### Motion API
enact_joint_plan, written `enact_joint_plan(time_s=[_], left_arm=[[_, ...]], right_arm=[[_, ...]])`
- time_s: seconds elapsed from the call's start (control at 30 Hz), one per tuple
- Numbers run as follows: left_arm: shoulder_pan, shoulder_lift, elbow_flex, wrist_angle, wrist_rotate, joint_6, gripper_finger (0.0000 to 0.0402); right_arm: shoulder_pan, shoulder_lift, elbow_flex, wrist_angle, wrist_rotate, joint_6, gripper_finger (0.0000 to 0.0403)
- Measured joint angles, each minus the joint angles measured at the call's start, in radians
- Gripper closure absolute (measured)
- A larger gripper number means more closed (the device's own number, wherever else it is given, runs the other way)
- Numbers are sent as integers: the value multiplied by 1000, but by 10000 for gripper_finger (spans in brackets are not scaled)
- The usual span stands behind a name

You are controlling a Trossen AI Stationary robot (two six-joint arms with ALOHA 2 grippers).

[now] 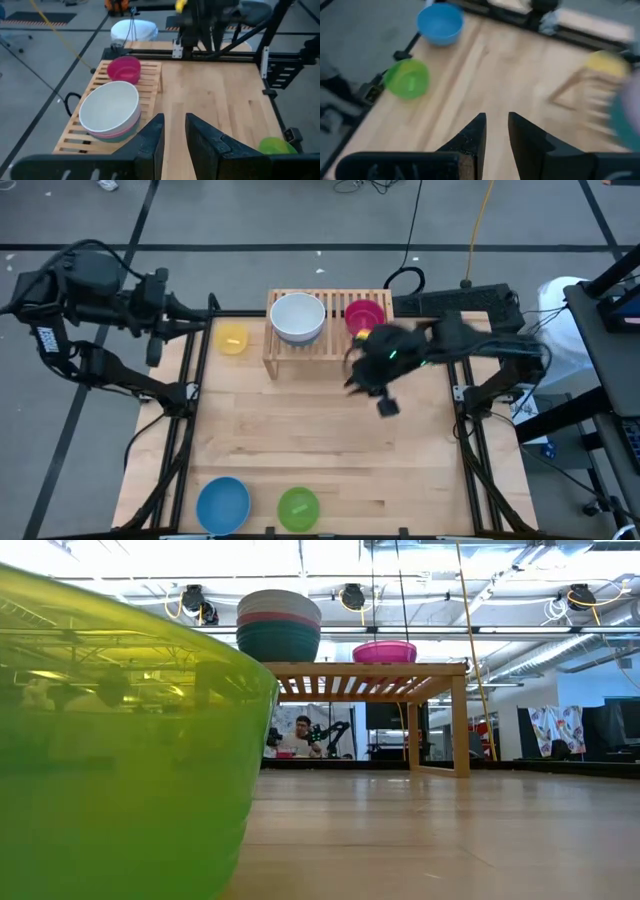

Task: Place and stack bowls onto a shelf
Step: Stack the light green bowl on top of the red bowl on the shelf

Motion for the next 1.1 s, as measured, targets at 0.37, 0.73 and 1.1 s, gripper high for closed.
enact_joint_plan(time_s=[0.37,0.73,1.1], left_arm=[[-68,-40,0,0,10,17,319],[-126,-46,0,0,24,25,319],[-146,-46,-1,0,24,-8,319]], right_arm=[[154,212,0,100,3,215,328],[225,384,0,205,4,406,327],[277,506,0,208,-4,425,320]])
